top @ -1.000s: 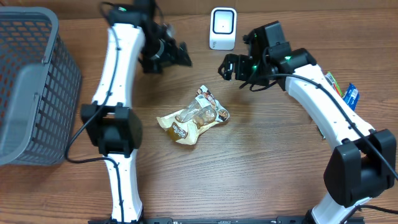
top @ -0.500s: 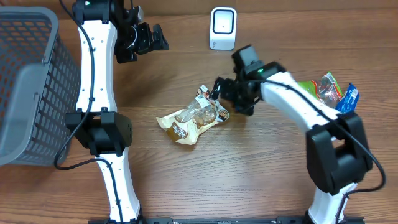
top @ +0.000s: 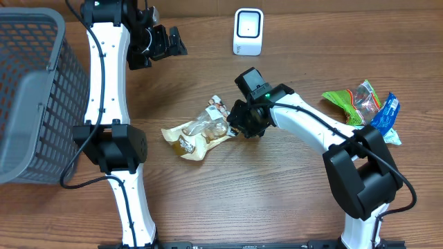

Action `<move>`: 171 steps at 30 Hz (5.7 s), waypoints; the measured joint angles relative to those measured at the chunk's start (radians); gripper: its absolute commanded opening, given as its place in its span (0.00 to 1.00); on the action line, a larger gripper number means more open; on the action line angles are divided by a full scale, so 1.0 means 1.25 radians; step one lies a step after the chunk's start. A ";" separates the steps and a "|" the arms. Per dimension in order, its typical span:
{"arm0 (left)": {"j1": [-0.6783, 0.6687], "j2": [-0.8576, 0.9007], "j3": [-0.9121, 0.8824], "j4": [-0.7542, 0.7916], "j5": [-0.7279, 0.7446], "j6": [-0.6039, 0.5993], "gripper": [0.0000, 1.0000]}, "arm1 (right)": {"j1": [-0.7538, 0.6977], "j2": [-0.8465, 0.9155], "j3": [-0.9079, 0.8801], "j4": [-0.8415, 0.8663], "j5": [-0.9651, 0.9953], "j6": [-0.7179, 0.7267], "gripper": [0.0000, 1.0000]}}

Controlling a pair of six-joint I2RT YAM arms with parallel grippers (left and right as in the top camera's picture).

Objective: Scan the item barcode
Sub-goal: 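Move the right gripper left and grasp the clear mushroom bag, then drag the mushroom bag right and set it down mid-table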

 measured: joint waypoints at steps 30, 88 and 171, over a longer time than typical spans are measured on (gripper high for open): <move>0.000 0.000 0.000 0.002 -0.002 0.000 1.00 | 0.138 0.032 -0.001 0.135 0.042 0.089 0.99; 0.000 0.000 0.000 0.002 -0.002 0.000 1.00 | 0.225 0.149 0.039 0.374 0.316 0.025 0.40; 0.000 0.000 0.000 0.002 -0.002 0.000 1.00 | -0.199 -0.089 -0.067 -0.189 -0.056 -0.590 0.04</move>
